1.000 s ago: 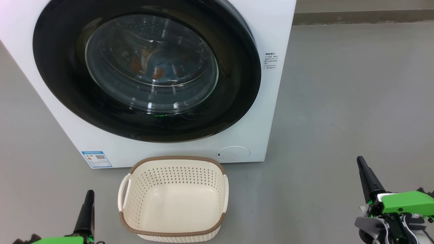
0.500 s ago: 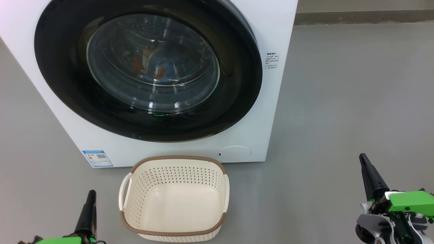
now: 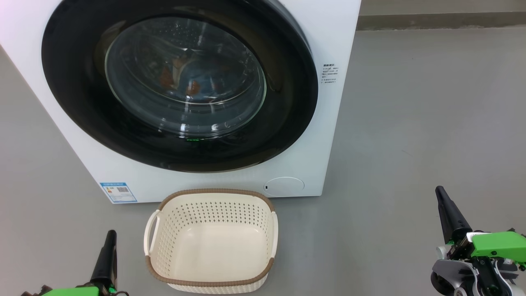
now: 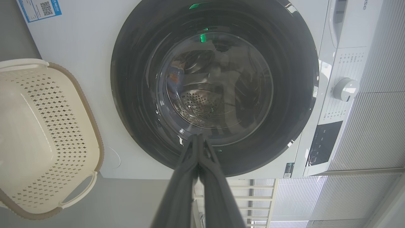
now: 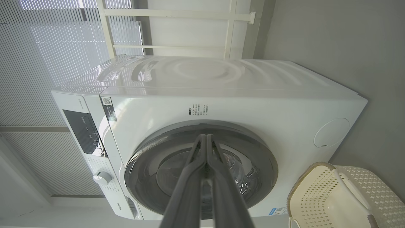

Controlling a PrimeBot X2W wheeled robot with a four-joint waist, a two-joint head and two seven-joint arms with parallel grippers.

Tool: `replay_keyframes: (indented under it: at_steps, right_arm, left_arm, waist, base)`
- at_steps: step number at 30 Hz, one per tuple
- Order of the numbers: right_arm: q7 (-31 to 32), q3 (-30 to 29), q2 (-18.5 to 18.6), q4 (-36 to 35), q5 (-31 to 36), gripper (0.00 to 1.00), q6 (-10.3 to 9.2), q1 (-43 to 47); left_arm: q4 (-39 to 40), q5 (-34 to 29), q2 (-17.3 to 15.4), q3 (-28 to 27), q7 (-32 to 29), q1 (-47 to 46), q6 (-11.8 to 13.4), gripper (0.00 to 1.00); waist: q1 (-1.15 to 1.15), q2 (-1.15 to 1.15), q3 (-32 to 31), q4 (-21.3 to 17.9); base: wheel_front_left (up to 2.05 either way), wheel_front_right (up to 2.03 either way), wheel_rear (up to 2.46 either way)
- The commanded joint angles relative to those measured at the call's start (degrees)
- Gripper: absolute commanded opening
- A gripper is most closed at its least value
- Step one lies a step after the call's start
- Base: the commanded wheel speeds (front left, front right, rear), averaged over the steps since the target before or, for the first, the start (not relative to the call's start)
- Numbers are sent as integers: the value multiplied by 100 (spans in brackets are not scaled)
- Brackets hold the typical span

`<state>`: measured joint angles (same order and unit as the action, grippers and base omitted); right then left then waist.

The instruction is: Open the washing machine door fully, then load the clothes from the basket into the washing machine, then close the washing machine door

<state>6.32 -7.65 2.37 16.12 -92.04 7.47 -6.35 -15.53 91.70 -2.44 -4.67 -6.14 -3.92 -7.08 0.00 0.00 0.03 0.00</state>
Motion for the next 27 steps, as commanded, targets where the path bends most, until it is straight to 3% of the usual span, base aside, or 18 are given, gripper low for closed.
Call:
replay_keyframes:
  at_steps: [1,27]
  right_arm:
    - [23,102,51,-176,-4,0,2,-24]
    - [23,102,51,-176,-4,0,2,-24]
  left_arm:
    - [102,42,-47,-191,-39,-271,-40,0]
    - [104,41,-46,-192,-39,-271,-40,0]
  waist:
    - [0,0,0,0]
    - [0,0,0,0]
  base:
    - [0,0,0]
    - [0,0,0]
